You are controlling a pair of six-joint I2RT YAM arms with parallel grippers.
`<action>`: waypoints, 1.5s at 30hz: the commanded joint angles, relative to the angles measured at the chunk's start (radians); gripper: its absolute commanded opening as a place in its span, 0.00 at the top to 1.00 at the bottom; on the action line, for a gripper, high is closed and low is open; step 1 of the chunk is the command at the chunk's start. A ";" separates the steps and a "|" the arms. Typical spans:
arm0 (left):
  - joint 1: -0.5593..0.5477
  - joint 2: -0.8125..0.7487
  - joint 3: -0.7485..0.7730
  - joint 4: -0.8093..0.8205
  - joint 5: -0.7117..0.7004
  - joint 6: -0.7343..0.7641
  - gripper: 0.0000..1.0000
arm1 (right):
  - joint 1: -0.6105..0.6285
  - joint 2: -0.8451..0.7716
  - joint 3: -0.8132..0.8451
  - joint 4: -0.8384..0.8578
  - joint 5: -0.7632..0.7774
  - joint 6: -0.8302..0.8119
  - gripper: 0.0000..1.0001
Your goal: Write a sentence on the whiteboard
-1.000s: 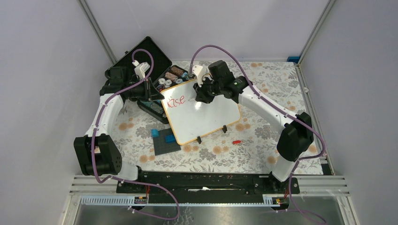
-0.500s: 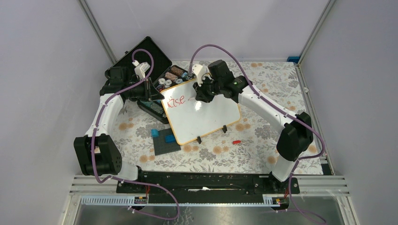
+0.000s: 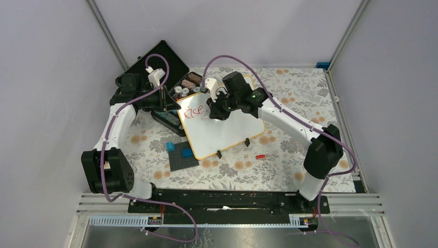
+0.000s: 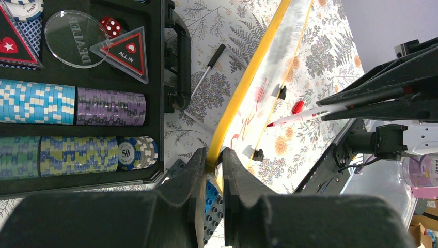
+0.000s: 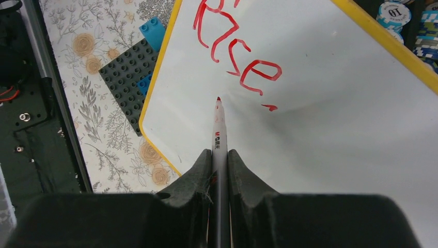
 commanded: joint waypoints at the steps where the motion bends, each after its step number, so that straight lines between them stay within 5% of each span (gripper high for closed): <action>1: -0.015 -0.022 0.019 0.026 -0.026 0.015 1.00 | 0.005 -0.062 0.043 0.003 -0.039 0.029 1.00; 17: -0.017 -0.021 0.016 0.026 -0.025 0.022 1.00 | -0.156 -0.081 0.056 0.005 -0.057 0.027 1.00; 45: -0.024 -0.029 0.009 0.027 -0.028 0.025 1.00 | -0.195 -0.012 0.146 -0.011 -0.102 0.031 1.00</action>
